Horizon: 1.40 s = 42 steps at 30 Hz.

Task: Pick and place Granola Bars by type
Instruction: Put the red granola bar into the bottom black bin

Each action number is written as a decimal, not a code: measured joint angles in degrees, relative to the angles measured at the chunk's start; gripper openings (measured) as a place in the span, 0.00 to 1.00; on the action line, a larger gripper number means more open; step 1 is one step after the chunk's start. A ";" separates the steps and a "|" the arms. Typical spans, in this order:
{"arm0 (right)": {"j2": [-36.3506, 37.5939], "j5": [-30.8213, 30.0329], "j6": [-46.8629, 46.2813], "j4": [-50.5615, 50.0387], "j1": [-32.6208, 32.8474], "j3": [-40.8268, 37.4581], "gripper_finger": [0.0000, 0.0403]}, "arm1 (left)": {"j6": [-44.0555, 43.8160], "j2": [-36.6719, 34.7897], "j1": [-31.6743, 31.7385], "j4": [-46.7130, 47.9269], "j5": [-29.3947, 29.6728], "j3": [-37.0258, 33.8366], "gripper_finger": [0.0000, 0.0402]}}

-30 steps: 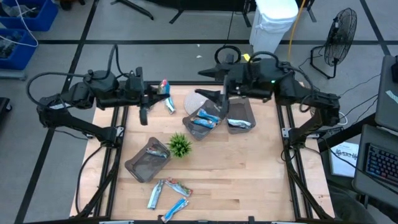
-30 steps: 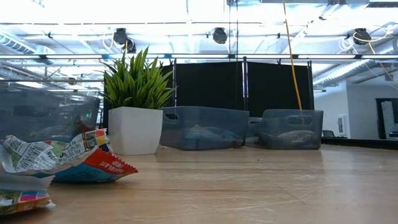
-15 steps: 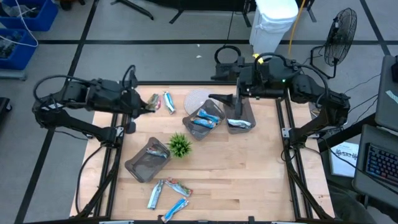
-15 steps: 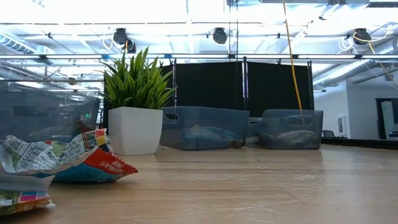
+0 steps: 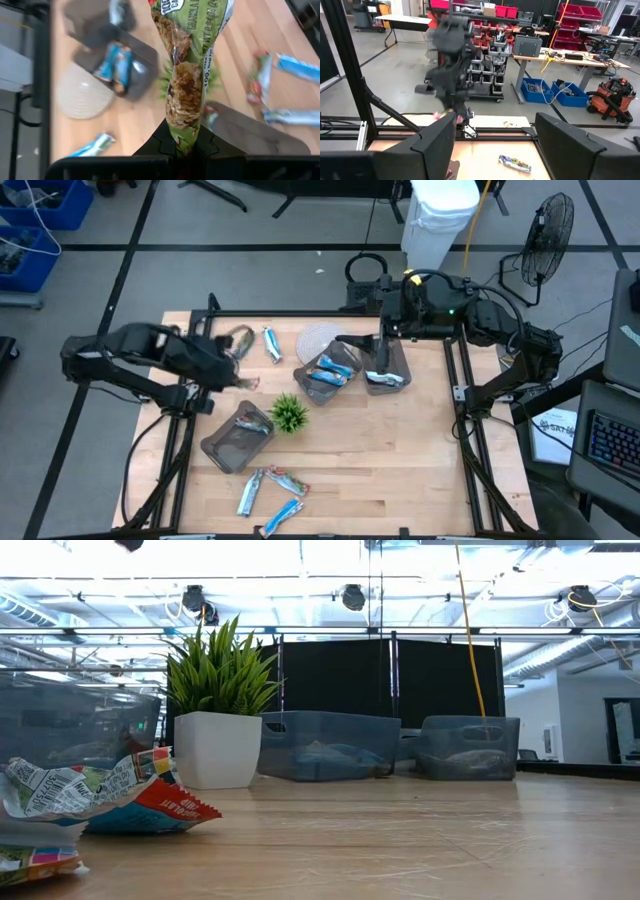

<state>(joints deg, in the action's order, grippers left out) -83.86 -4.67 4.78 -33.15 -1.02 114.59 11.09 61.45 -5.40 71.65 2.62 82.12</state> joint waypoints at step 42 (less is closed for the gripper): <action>-0.01 -1.53 -1.06 -0.17 -0.04 0.00 0.65 | -17.56 -0.11 -17.22 -40.72 -4.60 -50.71 0.04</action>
<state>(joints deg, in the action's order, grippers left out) -83.88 -6.20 3.72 -33.32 -1.06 114.59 -6.47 61.34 -22.62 30.93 -1.98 31.41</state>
